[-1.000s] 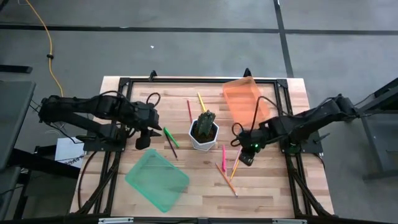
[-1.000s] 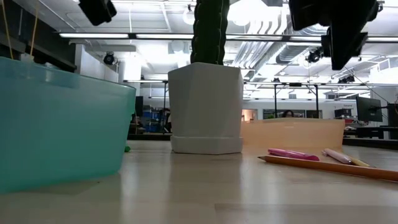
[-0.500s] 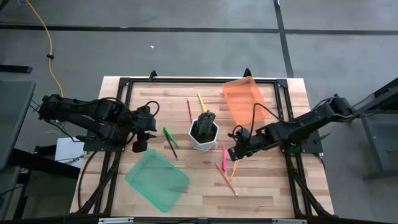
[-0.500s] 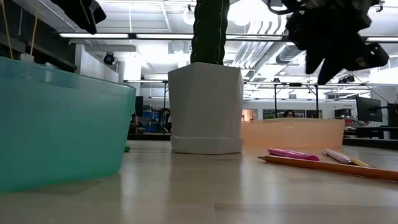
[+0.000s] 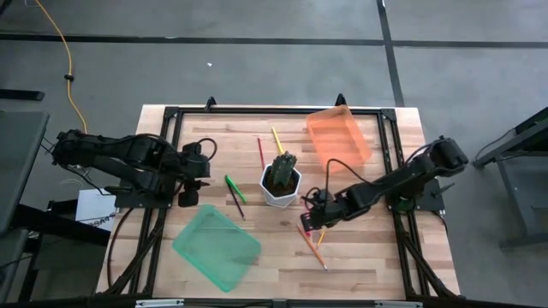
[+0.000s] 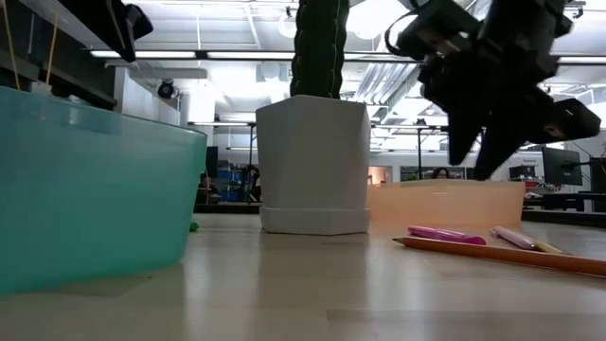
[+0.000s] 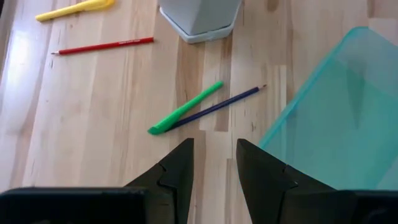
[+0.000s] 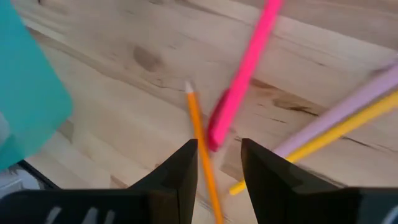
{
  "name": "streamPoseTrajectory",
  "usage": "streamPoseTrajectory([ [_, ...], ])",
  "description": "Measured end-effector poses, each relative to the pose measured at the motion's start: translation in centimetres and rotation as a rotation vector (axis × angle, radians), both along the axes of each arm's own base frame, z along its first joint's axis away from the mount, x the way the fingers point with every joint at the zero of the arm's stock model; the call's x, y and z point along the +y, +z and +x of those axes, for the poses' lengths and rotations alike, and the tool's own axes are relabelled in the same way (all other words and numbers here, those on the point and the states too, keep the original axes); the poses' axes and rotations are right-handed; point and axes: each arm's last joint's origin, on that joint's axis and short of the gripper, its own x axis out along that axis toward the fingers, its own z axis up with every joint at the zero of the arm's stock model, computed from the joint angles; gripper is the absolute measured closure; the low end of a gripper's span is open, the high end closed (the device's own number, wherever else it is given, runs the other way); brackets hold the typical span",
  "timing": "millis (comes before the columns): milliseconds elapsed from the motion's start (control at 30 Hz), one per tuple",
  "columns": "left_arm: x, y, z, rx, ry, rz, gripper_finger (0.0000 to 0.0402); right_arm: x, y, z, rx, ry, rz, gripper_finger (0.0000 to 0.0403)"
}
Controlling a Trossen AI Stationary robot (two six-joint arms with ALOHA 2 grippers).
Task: Sort pens & pencils
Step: Put the pink pen into the orange bin
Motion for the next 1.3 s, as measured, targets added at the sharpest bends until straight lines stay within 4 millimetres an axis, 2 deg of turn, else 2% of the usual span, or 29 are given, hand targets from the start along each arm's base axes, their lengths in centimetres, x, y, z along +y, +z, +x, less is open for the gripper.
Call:
streamPoseTrajectory([
  [100, 0.0, 0.0, -0.1, 0.006, -0.01, 0.006, 0.0293, 0.4, 0.3, 1.5, 0.033, 0.033, -0.037, 0.0289],
  [300, 0.0, 0.1, -0.5, 0.016, -0.019, 0.014, 0.0293, 0.8, 0.6, 3.6, 0.203, 0.078, -0.123, 0.0289],
  [433, 0.0, 0.1, -0.7, 0.018, -0.021, 0.016, 0.0293, 1.0, 1.1, 5.1, 0.207, 0.065, -0.144, 0.0289],
  [667, 0.1, 0.1, -1.0, 0.027, -0.032, 0.023, 0.0293, 1.3, 0.6, 6.6, 0.323, 0.069, -0.184, 0.0289],
  [1300, 0.1, 0.4, -1.8, 0.026, -0.044, 0.029, 0.0293, 2.1, -0.4, 6.6, 0.326, -0.01, -0.189, 0.0289],
])
